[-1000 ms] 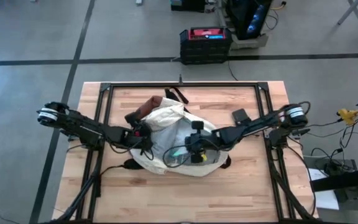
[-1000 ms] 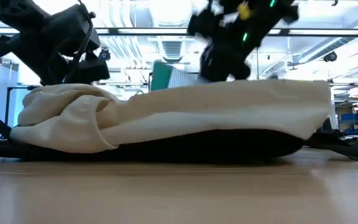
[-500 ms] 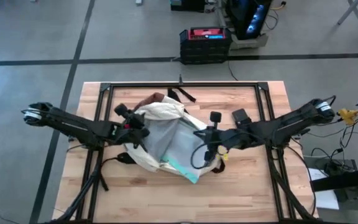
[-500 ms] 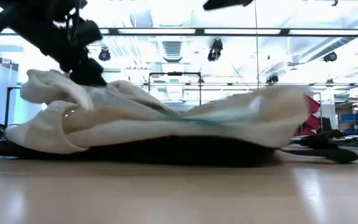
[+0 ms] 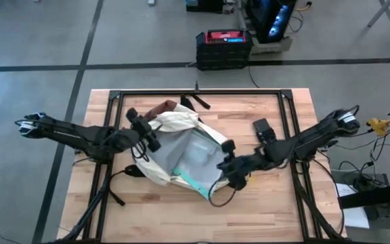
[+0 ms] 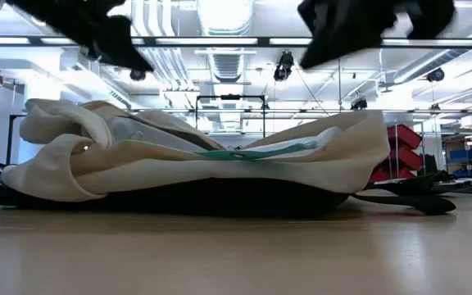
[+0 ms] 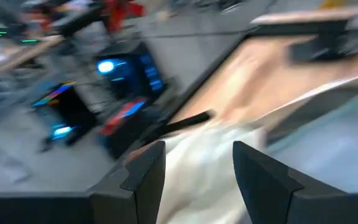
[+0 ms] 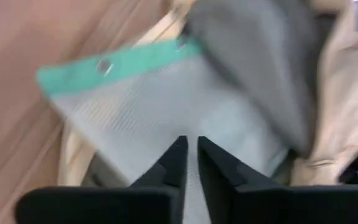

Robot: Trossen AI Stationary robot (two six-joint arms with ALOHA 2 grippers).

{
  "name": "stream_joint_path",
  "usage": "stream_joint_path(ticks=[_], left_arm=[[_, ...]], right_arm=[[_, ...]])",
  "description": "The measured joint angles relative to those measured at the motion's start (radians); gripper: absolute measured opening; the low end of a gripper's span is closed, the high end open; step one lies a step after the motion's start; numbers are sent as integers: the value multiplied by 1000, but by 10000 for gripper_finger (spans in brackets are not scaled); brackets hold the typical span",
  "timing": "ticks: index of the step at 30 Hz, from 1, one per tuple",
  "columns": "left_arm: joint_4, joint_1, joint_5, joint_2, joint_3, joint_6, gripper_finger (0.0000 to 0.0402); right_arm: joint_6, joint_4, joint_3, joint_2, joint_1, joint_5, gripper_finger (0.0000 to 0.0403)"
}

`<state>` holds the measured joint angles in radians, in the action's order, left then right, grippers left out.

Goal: Unpack backpack
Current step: Remove the green zip bag from the white backpack

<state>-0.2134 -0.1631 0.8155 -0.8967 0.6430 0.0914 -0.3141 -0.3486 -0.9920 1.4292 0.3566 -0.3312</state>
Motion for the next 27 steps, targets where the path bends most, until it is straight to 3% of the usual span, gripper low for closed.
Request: stream_joint_path(ticks=[6, 13, 23, 27], left_arm=[[-3, -2, -183, -34, 47, 31, 169], [-7, -22, -212, -144, -26, 185, 178], [19, -20, -191, -333, -163, 385, 166], [112, -19, -153, -413, -231, 469, 160]], right_arm=[[-36, -30, -3, 122, 9, 3, 146], [-124, -22, -10, 271, 9, 0, 236], [-103, -130, -145, 315, 17, -16, 237], [-47, -130, -187, 314, 25, 59, 232]])
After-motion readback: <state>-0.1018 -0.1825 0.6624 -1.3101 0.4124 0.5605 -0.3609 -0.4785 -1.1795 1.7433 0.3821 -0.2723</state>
